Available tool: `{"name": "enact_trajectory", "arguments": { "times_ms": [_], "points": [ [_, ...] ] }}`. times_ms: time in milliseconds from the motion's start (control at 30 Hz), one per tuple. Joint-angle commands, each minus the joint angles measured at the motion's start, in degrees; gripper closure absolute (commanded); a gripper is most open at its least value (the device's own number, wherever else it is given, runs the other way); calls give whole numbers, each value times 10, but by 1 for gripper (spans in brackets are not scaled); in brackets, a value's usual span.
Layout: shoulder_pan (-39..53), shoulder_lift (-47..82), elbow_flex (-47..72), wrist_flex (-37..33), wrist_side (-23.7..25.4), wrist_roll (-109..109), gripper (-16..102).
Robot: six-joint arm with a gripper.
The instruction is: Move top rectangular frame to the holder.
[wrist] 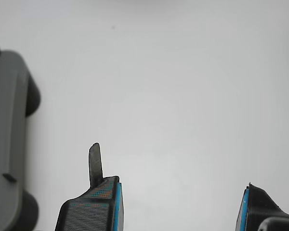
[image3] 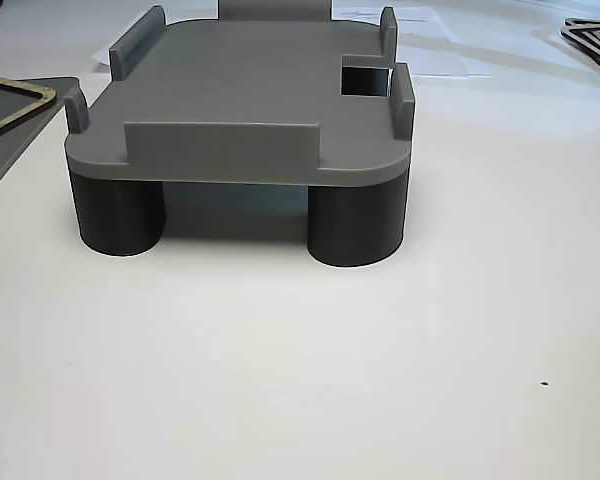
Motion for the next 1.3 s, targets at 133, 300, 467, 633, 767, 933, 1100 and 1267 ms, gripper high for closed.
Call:
{"name": "enact_trajectory", "arguments": {
  "times_ms": [133, 300, 467, 633, 767, 933, 1100, 1267],
  "points": [
    [-11, 13, -12, -3, 14, 9, -14],
    [-11, 12, -12, -3, 15, 7, -14],
    [-11, -58, -96, -7, 3, -11, -12],
    [-4, -212, -285, 85, -16, -60, -14],
    [64, -301, -392, 146, -2, -66, -14],
    [176, -348, -449, 197, 21, -53, -14],
    [275, -405, -495, 265, 25, -30, -14],
    [368, -491, -539, 320, 33, 10, -14]
  ]
}}
